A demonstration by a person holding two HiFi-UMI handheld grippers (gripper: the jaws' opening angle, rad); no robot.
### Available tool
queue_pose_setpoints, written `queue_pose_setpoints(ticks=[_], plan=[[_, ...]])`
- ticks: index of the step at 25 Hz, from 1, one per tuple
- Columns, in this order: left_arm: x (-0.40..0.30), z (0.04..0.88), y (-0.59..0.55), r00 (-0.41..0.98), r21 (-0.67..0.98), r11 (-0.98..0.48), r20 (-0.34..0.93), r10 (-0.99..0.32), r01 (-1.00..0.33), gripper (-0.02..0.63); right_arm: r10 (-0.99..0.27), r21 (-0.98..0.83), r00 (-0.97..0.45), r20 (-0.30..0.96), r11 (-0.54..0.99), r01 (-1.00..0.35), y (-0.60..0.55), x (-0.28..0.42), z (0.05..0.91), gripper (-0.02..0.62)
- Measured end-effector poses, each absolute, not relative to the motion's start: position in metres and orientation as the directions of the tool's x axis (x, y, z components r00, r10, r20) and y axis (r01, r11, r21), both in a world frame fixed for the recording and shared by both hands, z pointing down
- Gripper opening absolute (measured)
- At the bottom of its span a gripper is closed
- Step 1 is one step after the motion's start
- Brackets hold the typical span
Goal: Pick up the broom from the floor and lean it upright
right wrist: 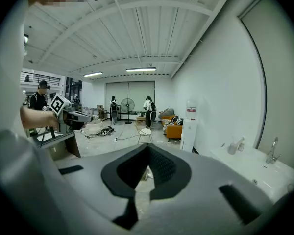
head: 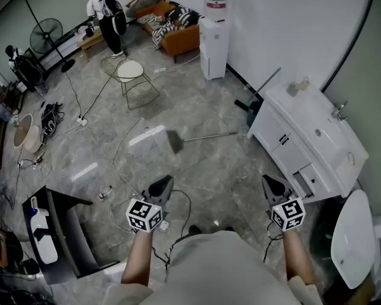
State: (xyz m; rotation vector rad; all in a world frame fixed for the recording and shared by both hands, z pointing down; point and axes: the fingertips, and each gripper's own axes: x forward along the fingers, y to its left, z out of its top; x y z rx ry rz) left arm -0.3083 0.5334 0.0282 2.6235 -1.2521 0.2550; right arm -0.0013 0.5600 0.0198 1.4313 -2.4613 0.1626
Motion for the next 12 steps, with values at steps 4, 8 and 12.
queue_pose_setpoints(ticks=[4, 8, 12], plan=[[-0.316, 0.028, 0.531, 0.634, 0.121, -0.626, 0.251, -0.732, -0.771, 0.028, -0.843, 0.057, -0.448, 0.298, 0.484, -0.873, 0.557, -0.011, 0.017, 0.002], [-0.325, 0.032, 0.529, 0.645, 0.122, -0.638, 0.254, -0.721, -0.761, 0.028, -0.860, 0.042, -0.418, 0.294, 0.448, -0.893, 0.555, -0.016, 0.021, 0.002], [-0.337, 0.033, 0.522, 0.659, 0.123, -0.652, 0.257, -0.707, -0.748, 0.028, -0.874, 0.026, -0.387, 0.296, 0.412, -0.911, 0.550, -0.023, 0.023, 0.002]])
